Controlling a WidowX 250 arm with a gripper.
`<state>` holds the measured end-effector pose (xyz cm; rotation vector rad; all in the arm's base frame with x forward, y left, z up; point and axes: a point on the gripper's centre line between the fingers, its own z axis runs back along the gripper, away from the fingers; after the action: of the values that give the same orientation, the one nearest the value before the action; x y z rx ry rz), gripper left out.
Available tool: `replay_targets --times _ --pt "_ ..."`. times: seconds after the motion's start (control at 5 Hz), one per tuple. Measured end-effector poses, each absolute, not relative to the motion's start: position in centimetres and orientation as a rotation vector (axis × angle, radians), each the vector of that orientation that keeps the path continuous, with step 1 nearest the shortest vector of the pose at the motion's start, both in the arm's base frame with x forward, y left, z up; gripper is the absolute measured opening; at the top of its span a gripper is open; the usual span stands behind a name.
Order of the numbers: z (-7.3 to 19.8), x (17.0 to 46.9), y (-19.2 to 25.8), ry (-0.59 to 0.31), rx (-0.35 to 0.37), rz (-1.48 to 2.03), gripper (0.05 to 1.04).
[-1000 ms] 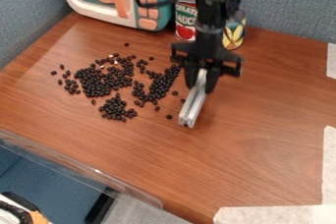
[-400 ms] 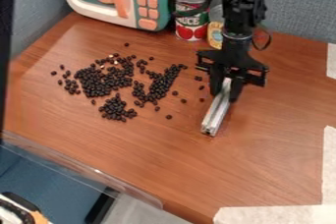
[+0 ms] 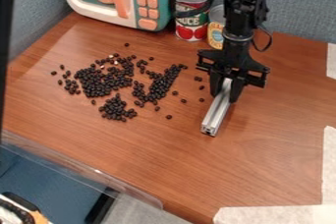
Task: Sweep into pile
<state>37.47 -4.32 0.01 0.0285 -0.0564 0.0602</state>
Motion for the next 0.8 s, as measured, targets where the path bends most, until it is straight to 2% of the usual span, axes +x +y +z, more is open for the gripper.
replay_targets --times 0.8 --pt "0.2 37.2 2.1 -0.065 0.050 0.094 0.351"
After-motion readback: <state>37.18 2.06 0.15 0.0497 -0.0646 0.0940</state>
